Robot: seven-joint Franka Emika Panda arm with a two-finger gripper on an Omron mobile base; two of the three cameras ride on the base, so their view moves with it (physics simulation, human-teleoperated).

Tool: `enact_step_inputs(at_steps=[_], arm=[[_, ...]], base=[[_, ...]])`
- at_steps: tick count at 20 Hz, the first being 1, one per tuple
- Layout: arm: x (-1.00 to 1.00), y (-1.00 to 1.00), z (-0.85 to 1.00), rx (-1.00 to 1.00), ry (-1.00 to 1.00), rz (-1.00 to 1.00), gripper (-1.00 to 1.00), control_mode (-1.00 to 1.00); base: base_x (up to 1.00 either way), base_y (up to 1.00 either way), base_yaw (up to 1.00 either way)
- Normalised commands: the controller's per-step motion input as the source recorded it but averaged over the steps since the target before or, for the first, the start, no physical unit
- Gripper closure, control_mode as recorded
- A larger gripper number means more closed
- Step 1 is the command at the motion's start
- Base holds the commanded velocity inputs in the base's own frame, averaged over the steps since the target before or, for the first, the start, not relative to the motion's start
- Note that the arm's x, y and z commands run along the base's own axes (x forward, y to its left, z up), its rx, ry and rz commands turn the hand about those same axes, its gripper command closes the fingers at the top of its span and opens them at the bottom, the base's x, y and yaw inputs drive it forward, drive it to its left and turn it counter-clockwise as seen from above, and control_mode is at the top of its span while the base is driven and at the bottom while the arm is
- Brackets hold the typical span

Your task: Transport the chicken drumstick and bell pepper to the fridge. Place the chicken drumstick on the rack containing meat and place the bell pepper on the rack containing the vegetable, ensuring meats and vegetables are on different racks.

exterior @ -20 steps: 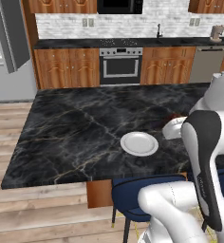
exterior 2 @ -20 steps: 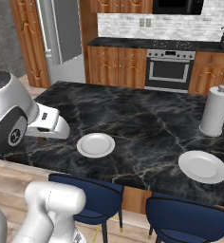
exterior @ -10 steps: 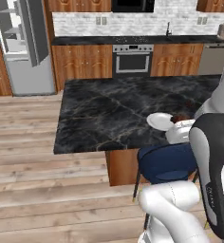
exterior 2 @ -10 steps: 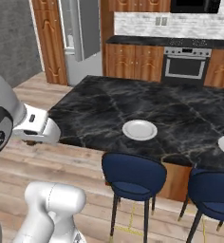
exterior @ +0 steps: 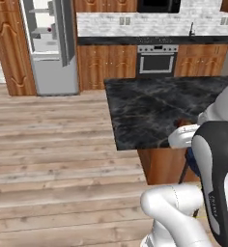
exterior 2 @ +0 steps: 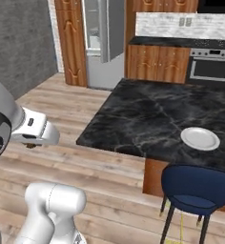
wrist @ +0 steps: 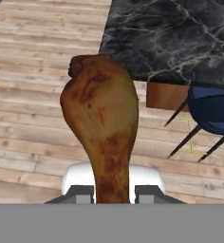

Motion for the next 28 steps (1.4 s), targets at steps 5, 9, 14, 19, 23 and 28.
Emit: enact_step_inputs(at_steps=[5, 9, 14, 19, 23, 28], arm=[[0.00, 0.00, 0.00, 0.00, 0.00, 0.00, 1.00, 1.00], [0.00, 0.00, 0.00, 0.00, 0.00, 0.00, 1.00, 1.00], [0.00, 0.00, 0.00, 0.00, 0.00, 0.00, 1.00, 1.00], [0.00, 0.00, 0.00, 0.00, 0.00, 0.00, 1.00, 1.00], [0.00, 0.00, 0.00, 0.00, 0.00, 0.00, 1.00, 1.00], [0.00, 0.00, 0.00, 0.00, 0.00, 0.00, 1.00, 1.00]], base=[[0.52, 1.00, 0.00], [0.84, 1.00, 0.00], [1.00, 1.00, 0.00], [1.00, 1.00, -0.08], [1.00, 1.00, -0.20], [1.00, 0.76, -0.34]])
